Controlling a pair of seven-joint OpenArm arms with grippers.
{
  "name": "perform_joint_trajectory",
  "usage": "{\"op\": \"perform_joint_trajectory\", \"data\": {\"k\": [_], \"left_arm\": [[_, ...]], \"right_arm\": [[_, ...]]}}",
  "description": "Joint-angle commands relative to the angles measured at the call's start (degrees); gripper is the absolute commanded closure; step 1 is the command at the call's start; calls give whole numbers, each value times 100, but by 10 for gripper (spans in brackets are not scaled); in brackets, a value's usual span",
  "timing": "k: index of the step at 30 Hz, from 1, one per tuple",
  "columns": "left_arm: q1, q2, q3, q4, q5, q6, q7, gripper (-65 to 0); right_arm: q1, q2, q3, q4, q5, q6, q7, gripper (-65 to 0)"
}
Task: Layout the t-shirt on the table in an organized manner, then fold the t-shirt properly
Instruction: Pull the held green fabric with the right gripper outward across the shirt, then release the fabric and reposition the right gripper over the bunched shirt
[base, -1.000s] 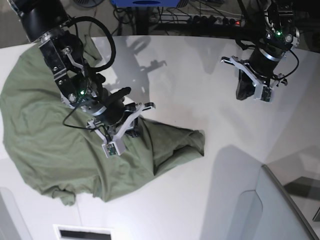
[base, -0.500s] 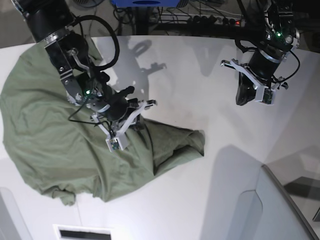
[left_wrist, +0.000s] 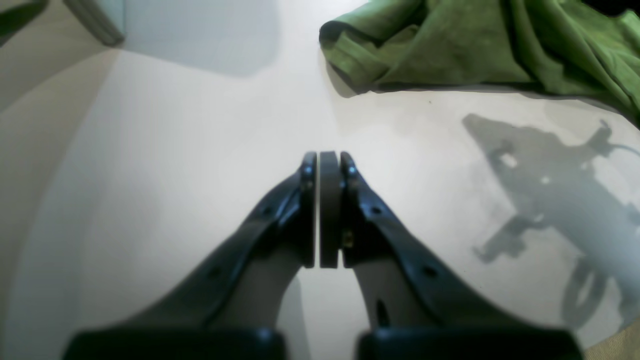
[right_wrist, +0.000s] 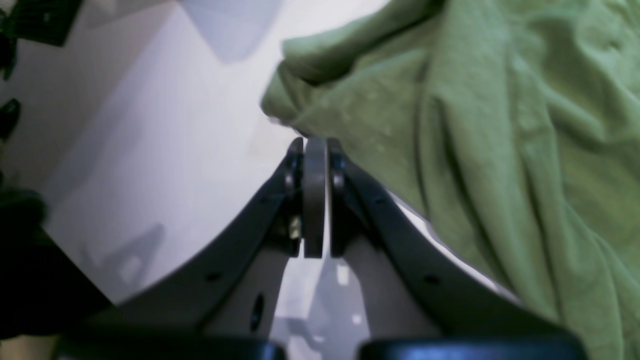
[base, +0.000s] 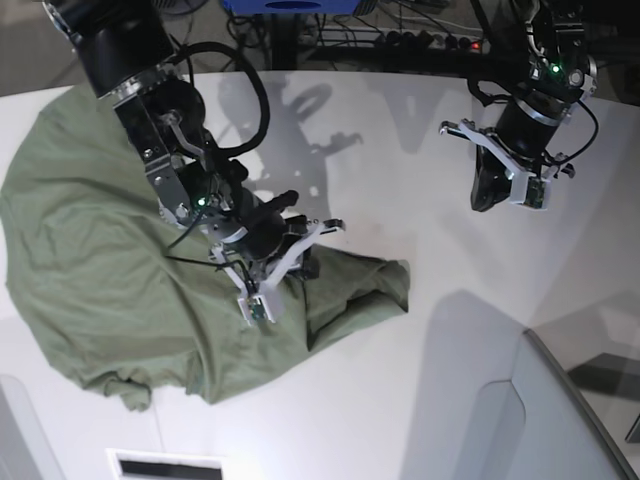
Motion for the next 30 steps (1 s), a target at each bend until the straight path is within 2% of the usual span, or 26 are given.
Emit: {"op": "perform_joint_trajectory", "data": {"k": [1,8,13,17,19,23,30], "left_arm": [[-1,-41,-22,117,-82,-5,-141,0],[-1,-68,-75,82,-29,-5,-141,0],[-1,-261,-49,82,-56,-5,-141,0],[25,-288,-84,55,-29,-5,-141,0],[69,-446,-84,-24,-29,-5,-141,0],[87,-666,-198,-419,-73,-5,-150,0],[87,-683,-532,-841,-47,-14,-159,0]], "right_arm": [[175,25,17,-77,38,25,97,-8],[368,51,17,-428,38,25,88,-8],[737,113,25,-815,38,25,88,-8],[1001,113,78,-1246,38,25,88,-8],[1001,69,527,-1343,65,25,53,-8],[992,-54,1485,-1351,531,25,-510,-8],[940,104,1441,-1343,513,25,-650,-8]]}}
